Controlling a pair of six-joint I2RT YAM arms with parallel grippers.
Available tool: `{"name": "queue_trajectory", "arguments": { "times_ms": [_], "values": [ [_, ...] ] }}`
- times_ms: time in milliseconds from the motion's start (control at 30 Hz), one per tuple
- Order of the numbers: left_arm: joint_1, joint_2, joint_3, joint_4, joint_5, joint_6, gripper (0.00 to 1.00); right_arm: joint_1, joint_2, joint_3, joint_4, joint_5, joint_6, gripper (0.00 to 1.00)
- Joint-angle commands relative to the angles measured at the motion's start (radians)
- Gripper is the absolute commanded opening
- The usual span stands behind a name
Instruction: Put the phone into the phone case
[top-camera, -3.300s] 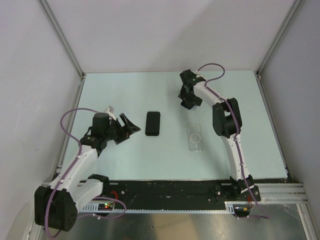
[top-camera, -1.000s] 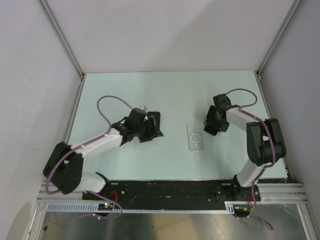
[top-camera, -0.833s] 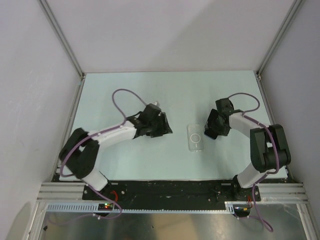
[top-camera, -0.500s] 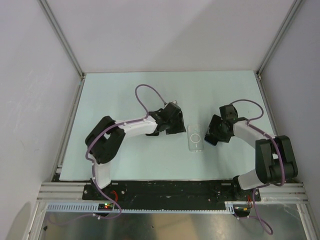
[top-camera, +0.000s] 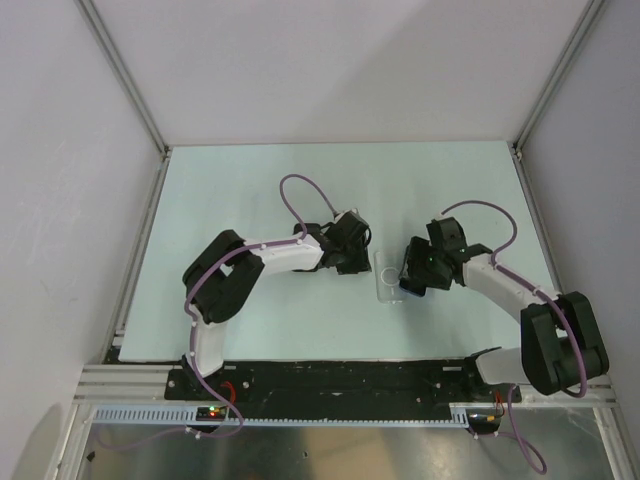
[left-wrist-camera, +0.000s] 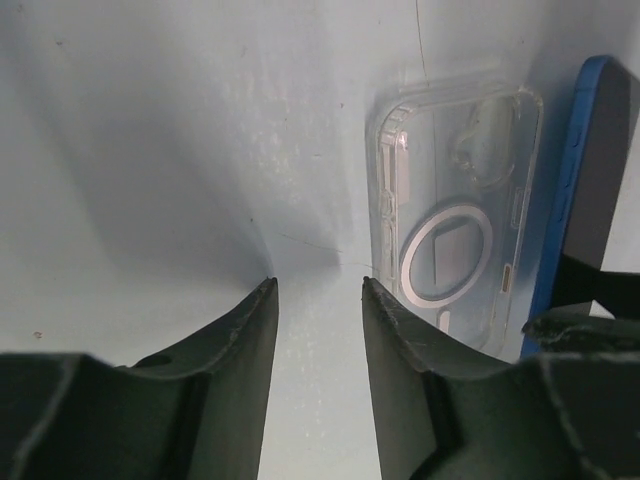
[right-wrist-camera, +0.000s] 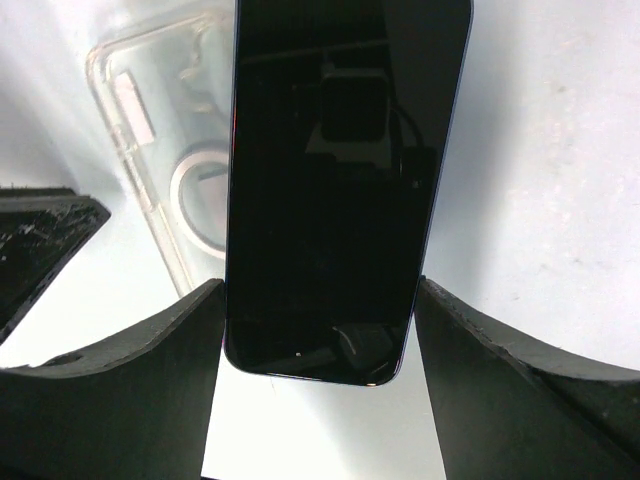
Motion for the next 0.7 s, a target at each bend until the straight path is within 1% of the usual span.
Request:
{"name": "queue_trajectory", "arguments": {
  "times_ms": [0,200,400,667],
  "values": [
    [-0.003,0.026,0.022,0.004,-0.031,-0.016,0.44,0.049,-0.031,0.002,0.044,0.006,-0.042,0.54],
    [-0.003,0.036,0.029,0.004,-0.020,-0.018,0.40,0.133,-0.019,0.006,0.068,0.034,-0.077,0.54],
    [-0.003,0.041,0.033,0.004,-0.012,-0.015,0.37,0.212,0.017,0.032,0.060,0.134,-0.109,0.54],
    [0.000,0.049,0.038,0.004,-0.001,-0.010,0.32,0.292,0.101,0.065,0.056,0.216,-0.140,0.55]
  ]
}}
